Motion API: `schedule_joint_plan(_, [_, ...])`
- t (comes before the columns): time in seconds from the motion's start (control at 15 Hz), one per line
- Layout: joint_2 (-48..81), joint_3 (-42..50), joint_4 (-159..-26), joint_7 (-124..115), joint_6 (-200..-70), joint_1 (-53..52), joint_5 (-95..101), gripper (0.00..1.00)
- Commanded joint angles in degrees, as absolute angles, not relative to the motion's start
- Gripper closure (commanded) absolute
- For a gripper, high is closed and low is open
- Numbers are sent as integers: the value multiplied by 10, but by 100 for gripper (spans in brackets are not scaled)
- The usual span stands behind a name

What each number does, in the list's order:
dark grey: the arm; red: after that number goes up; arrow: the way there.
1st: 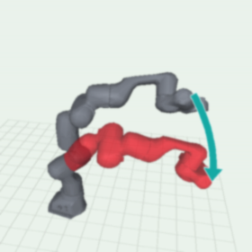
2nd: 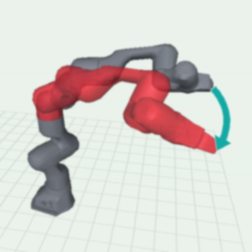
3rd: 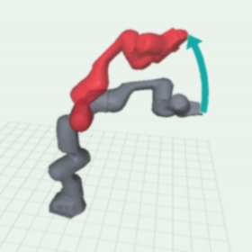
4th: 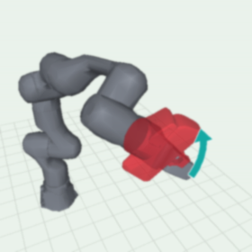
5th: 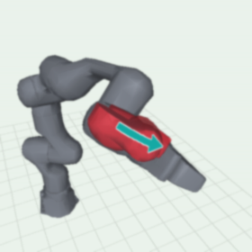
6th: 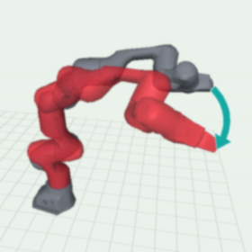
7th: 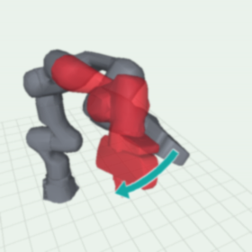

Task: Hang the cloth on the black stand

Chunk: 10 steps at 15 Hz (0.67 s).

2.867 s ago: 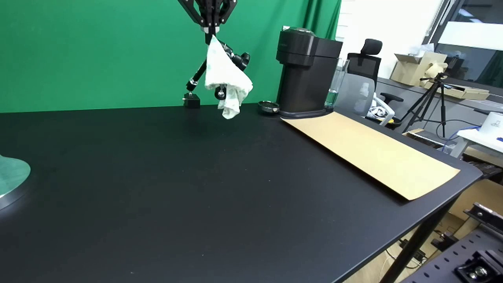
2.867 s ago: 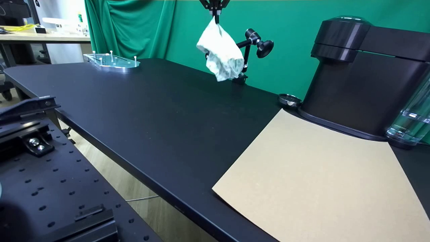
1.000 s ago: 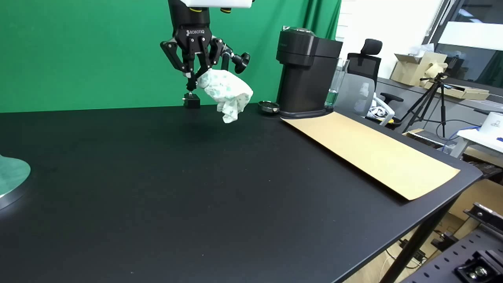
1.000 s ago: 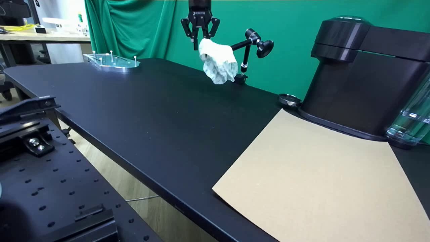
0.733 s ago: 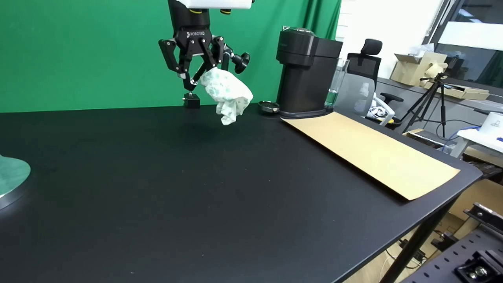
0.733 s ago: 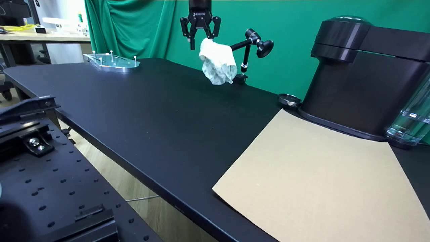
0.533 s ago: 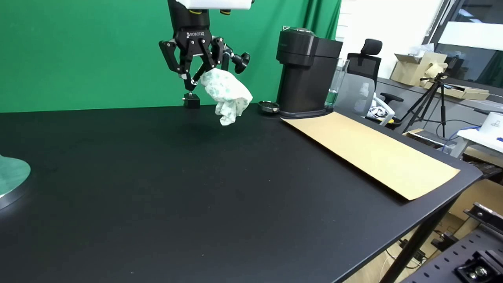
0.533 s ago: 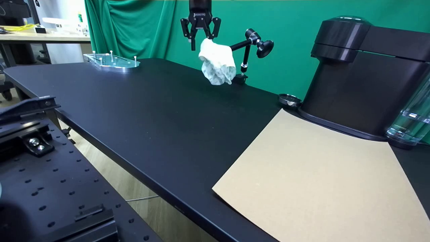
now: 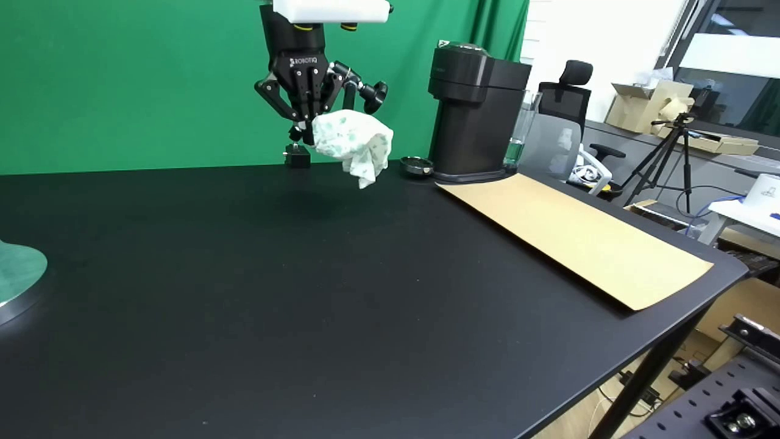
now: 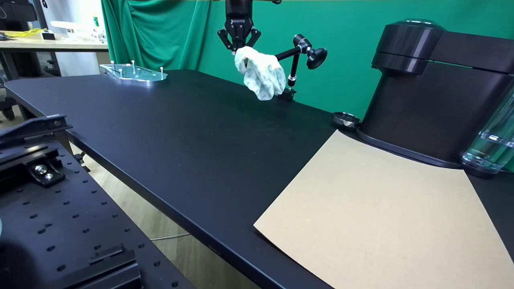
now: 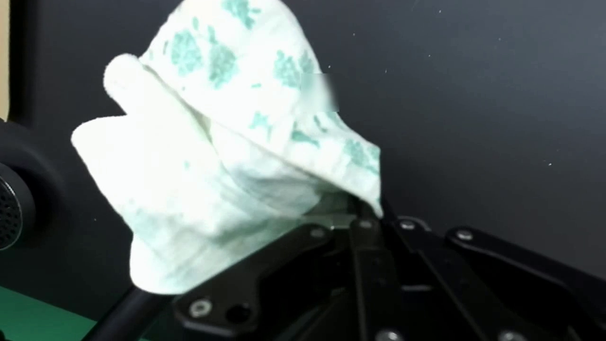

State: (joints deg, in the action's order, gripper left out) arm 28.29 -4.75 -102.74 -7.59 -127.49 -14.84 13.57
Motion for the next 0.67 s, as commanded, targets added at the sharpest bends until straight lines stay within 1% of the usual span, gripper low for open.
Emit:
schedule_joint_plan(0.0, [294, -50, -1009, -72, -1260, -153, 138, 100])
schedule_joint_plan(0.2, [298, -52, -1008, -68, -1257, -154, 134, 100])
schedule_joint_plan(0.27, [299, -53, -1008, -67, -1254, -156, 135, 73])
schedule_joint_plan(0.33, [301, -54, -1007, -65, -1252, -156, 133, 72])
schedule_joint_plan(0.47, [304, -55, -1006, -61, -1248, -157, 135, 60])
schedule_joint_plan(0.53, [305, -55, -1006, -60, -1246, -157, 136, 52])
schedule_joint_plan(0.6, [306, -56, -1005, -58, -1243, -157, 135, 45])
